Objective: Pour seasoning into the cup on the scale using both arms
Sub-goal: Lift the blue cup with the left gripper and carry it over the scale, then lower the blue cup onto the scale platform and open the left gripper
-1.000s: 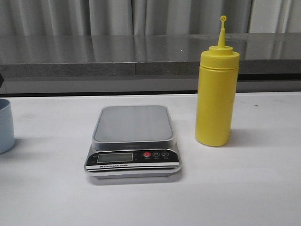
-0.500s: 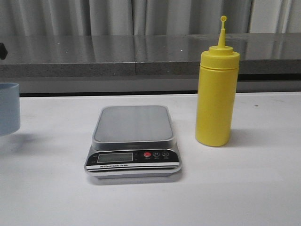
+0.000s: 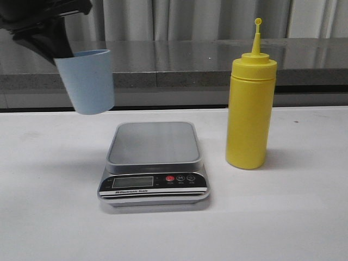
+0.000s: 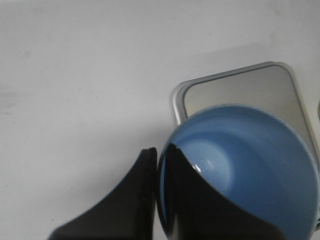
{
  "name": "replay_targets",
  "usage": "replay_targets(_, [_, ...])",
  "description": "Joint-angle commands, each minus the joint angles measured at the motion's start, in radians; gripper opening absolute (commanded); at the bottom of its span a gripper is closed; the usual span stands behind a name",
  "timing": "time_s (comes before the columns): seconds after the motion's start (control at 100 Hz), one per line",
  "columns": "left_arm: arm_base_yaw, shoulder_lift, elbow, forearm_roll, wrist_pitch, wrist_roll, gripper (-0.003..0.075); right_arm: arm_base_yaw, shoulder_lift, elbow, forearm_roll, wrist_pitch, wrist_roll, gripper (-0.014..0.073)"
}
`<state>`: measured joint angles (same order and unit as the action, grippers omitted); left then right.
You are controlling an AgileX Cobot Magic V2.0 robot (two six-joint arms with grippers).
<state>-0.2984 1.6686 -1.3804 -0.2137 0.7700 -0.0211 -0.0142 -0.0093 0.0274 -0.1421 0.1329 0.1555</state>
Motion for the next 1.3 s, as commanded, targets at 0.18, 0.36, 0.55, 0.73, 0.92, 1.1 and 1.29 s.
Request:
replay_targets(0.18, [-0.106, 0.010, -0.053, -0.017, -0.123, 0.005, -0.0018, -0.005, -0.013, 0.001, -0.003, -0.083, -0.008, -0.0120])
replay_targets(0.36, [-0.155, 0.087, -0.121, -0.013, -0.104, 0.005, -0.0018, -0.005, -0.013, 0.001, -0.003, -0.083, -0.008, -0.0120])
replay_targets(0.55, [-0.171, 0.144, -0.161, -0.009, -0.103, 0.005, -0.0018, -0.005, -0.013, 0.001, -0.003, -0.083, -0.008, -0.0120])
replay_targets(0.73, [-0.171, 0.168, -0.165, 0.013, -0.099, 0.008, -0.0018, -0.005, -0.013, 0.001, -0.003, -0.083, -0.008, -0.0120])
replay_targets(0.92, [-0.178, 0.168, -0.165, 0.013, -0.097, 0.013, -0.0018, -0.005, -0.013, 0.001, -0.003, -0.083, -0.008, -0.0120])
replay_targets(1.1, [-0.198, 0.180, -0.165, 0.015, -0.097, 0.036, -0.0018, -0.005, -0.013, 0.001, -0.003, -0.083, -0.008, -0.0120])
replay_targets(1.29, [-0.201, 0.201, -0.165, 0.015, -0.089, 0.036, -0.0018, -0.005, -0.013, 0.001, -0.003, -0.083, -0.008, -0.0120])
